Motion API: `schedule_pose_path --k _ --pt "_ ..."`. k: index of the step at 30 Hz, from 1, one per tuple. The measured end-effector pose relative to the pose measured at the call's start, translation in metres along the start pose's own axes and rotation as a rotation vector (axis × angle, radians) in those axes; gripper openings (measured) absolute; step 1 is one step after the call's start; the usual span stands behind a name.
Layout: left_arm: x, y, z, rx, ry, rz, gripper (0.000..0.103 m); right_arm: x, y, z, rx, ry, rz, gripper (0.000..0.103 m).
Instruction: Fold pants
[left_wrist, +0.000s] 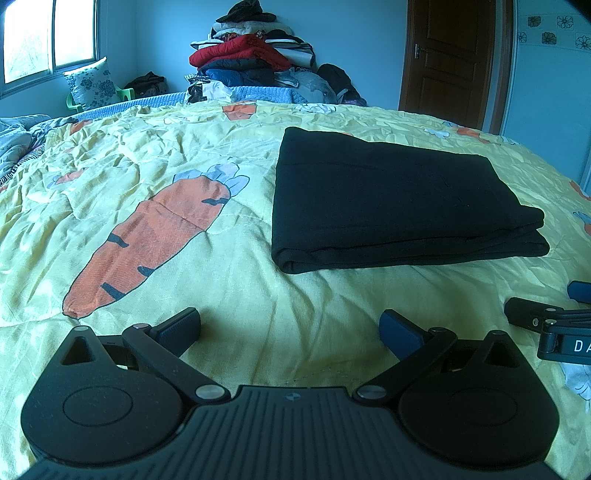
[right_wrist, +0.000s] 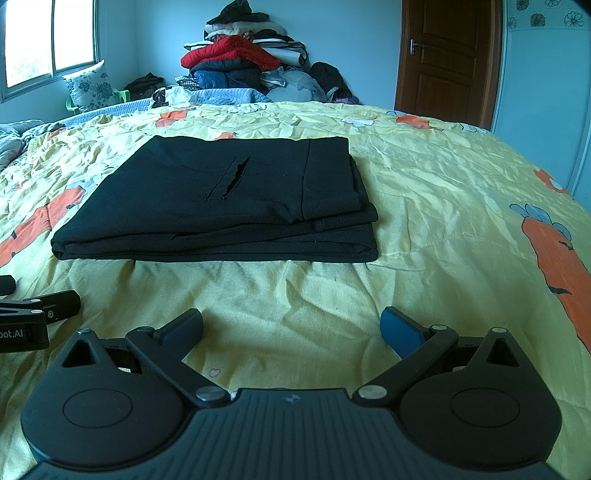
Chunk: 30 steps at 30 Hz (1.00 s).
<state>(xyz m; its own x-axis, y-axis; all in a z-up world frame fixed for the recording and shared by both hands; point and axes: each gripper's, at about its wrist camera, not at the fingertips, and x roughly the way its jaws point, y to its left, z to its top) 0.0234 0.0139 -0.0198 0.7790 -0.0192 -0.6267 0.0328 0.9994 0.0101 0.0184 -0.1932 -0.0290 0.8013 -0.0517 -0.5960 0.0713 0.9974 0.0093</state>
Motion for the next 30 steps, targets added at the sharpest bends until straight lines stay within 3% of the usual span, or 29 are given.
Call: schedule_pose_path --k 30 --pt "-0.0003 0.0002 0.0001 0.0 0.0 -0.002 0.103 -0.0007 -0.0005 0.0 -0.002 0.0 0.011 0.103"
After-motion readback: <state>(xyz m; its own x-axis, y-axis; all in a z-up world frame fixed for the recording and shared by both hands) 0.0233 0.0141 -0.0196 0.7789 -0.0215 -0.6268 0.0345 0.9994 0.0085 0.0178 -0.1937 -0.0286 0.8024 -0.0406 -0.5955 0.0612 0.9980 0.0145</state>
